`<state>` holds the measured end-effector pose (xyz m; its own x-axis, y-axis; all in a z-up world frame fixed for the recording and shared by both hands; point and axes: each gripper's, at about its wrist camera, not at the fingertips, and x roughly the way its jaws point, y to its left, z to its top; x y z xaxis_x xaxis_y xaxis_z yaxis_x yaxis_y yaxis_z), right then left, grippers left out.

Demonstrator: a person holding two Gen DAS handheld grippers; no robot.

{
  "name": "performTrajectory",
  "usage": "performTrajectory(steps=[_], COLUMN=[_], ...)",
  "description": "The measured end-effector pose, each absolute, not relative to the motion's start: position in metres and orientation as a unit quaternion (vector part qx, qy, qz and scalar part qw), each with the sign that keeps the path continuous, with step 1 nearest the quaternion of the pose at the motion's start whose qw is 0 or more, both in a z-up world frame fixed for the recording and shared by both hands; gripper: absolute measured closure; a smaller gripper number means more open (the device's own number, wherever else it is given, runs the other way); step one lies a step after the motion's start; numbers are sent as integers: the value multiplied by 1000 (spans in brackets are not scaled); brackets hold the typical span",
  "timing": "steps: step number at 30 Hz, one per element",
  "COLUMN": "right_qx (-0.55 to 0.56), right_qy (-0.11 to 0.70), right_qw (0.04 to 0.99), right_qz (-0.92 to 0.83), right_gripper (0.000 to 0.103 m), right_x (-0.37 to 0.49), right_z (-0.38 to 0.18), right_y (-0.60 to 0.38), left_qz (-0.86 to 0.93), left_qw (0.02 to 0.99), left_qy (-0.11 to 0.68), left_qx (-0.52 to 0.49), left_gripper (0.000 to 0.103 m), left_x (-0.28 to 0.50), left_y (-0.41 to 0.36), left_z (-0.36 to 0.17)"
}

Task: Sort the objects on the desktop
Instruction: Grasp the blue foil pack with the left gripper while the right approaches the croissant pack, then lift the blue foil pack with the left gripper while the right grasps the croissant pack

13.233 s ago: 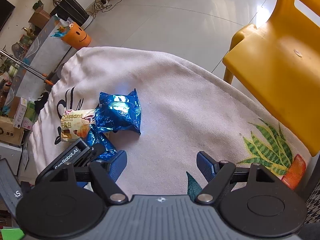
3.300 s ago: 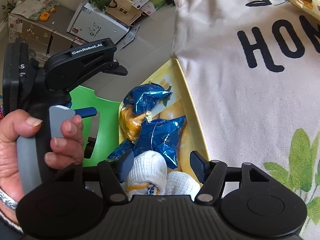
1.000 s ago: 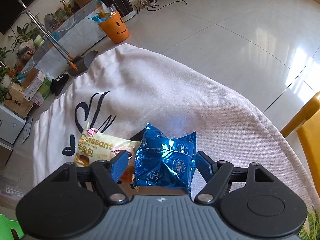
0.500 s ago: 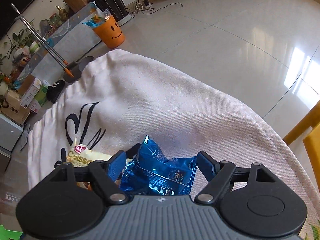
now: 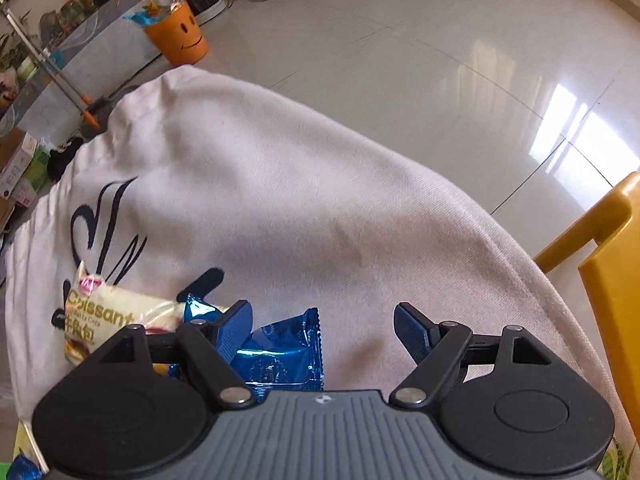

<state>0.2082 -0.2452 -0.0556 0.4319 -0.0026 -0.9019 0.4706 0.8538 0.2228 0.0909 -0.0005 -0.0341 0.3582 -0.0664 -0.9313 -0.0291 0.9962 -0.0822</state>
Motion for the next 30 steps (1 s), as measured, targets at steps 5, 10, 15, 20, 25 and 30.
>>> performTrajectory(steps=[5, 10, 15, 20, 25, 30], right_qx=[234, 251, 316, 388, 298, 233], right_qy=[549, 571, 575, 563, 541, 494], right_qw=[798, 781, 752, 722, 782, 836], right_qz=[-90, -24, 54, 104, 82, 61], right_gripper=[25, 25, 25, 25, 25, 25], right_x=[205, 197, 196, 200, 206, 209], right_z=[-59, -63, -66, -66, -41, -17], right_y=[-224, -197, -185, -185, -184, -191], left_qz=[0, 21, 29, 39, 20, -22], left_qw=[823, 826, 826, 828, 822, 822], left_qy=[566, 560, 559, 555, 563, 563], left_qx=[-46, -66, -69, -75, -81, -82], left_gripper=[1, 1, 1, 1, 1, 1], left_x=[92, 97, 100, 102, 101, 99], left_y=[9, 24, 32, 39, 32, 12], left_z=[-33, -29, -28, -26, -31, -35])
